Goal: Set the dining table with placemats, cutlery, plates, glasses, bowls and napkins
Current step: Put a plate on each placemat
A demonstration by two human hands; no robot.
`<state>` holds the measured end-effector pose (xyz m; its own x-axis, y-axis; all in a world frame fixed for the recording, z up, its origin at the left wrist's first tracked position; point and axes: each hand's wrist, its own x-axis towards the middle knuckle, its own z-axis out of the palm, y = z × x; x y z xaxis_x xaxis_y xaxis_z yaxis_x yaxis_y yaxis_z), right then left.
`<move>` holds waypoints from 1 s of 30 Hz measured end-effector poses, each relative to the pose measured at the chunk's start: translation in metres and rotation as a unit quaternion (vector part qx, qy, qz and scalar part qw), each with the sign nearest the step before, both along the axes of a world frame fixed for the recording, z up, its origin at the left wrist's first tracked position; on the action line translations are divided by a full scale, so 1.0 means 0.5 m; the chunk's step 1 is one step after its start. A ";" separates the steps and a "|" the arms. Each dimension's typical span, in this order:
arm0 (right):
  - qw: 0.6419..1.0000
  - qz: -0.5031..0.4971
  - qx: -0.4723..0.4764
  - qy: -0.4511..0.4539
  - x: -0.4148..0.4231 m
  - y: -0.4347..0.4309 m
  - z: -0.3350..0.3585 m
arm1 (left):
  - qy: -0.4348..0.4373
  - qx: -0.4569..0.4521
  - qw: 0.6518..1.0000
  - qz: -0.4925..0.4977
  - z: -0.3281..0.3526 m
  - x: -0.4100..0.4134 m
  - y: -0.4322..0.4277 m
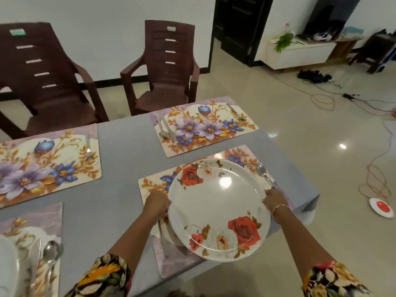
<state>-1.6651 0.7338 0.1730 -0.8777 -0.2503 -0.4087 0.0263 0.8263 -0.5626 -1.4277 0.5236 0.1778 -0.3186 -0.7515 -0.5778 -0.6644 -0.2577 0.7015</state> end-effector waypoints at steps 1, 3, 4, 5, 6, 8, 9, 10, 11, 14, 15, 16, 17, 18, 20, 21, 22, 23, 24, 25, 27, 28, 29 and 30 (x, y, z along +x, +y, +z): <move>1.000 0.013 0.009 0.011 -0.001 -0.001 0.000 | 0.001 -0.004 1.000 -0.003 0.003 -0.001 0.006; 0.998 0.034 0.032 0.048 0.001 -0.001 0.004 | -0.001 -0.017 1.000 -0.013 0.008 0.003 0.019; 0.995 0.047 0.045 0.080 0.006 -0.001 0.008 | 0.003 -0.025 1.000 -0.011 0.013 0.009 0.027; 0.990 0.064 0.048 0.119 0.013 -0.005 0.013 | 0.012 -0.035 0.999 0.001 0.015 0.019 0.033; 0.984 0.071 0.039 0.158 0.021 -0.009 0.019 | 0.020 -0.044 0.999 0.006 0.019 0.025 0.040; 0.973 0.098 -0.026 0.208 0.045 -0.027 0.032 | 0.034 -0.070 0.997 0.021 0.022 0.044 0.049; 0.965 0.128 -0.069 0.217 0.062 -0.042 0.036 | 0.044 -0.080 0.995 0.038 0.022 0.060 0.053; 0.959 0.155 -0.106 0.214 0.081 -0.059 0.041 | 0.056 -0.088 0.993 0.055 0.028 0.075 0.059; 0.952 0.188 -0.134 0.201 0.104 -0.082 0.045 | 0.065 -0.098 0.990 0.073 0.034 0.097 0.066; 0.926 0.294 -0.182 0.154 0.197 -0.150 0.056 | 0.082 -0.120 0.981 0.130 0.049 0.178 0.082; 0.914 0.329 -0.195 0.136 0.236 -0.175 0.057 | 0.084 -0.129 0.976 0.151 0.053 0.217 0.084; 0.902 0.360 -0.207 0.119 0.276 -0.198 0.058 | 0.087 -0.138 0.972 0.170 0.056 0.255 0.086; 0.890 0.387 -0.218 0.107 0.310 -0.216 0.058 | 0.092 -0.143 0.967 0.188 0.055 0.287 0.087; 0.876 0.418 -0.224 0.090 0.354 -0.238 0.058 | 0.092 -0.149 0.961 0.216 0.059 0.330 0.091; 0.851 0.471 -0.226 0.052 0.442 -0.274 0.060 | 0.087 -0.161 0.946 0.268 0.065 0.415 0.100; 0.839 0.495 -0.226 0.034 0.486 -0.291 0.060 | 0.082 -0.170 0.938 0.292 0.063 0.461 0.101; 0.828 0.514 -0.225 0.021 0.524 -0.304 0.060 | 0.070 -0.179 0.931 0.312 0.065 0.498 0.103; 0.815 0.534 -0.223 0.008 0.571 -0.321 0.059 | 0.056 -0.187 0.921 0.336 0.059 0.548 0.102; 0.806 0.550 -0.219 -0.008 0.614 -0.337 0.057 | 0.043 -0.190 0.913 0.358 0.059 0.591 0.102; 0.798 0.563 -0.212 -0.026 0.657 -0.353 0.056 | 0.035 -0.193 0.902 0.384 0.054 0.636 0.101; 0.792 0.575 -0.197 -0.054 0.729 -0.383 0.057 | 0.005 -0.195 0.879 0.435 0.046 0.714 0.094; 0.793 0.576 -0.186 -0.063 0.769 -0.402 0.056 | -0.021 -0.190 0.868 0.458 0.041 0.759 0.090; 0.799 0.571 -0.175 -0.073 0.802 -0.419 0.054 | -0.046 -0.183 0.857 0.480 0.031 0.802 0.085; 0.806 0.563 -0.164 -0.078 0.834 -0.437 0.050 | -0.070 -0.174 0.844 0.502 0.024 0.845 0.080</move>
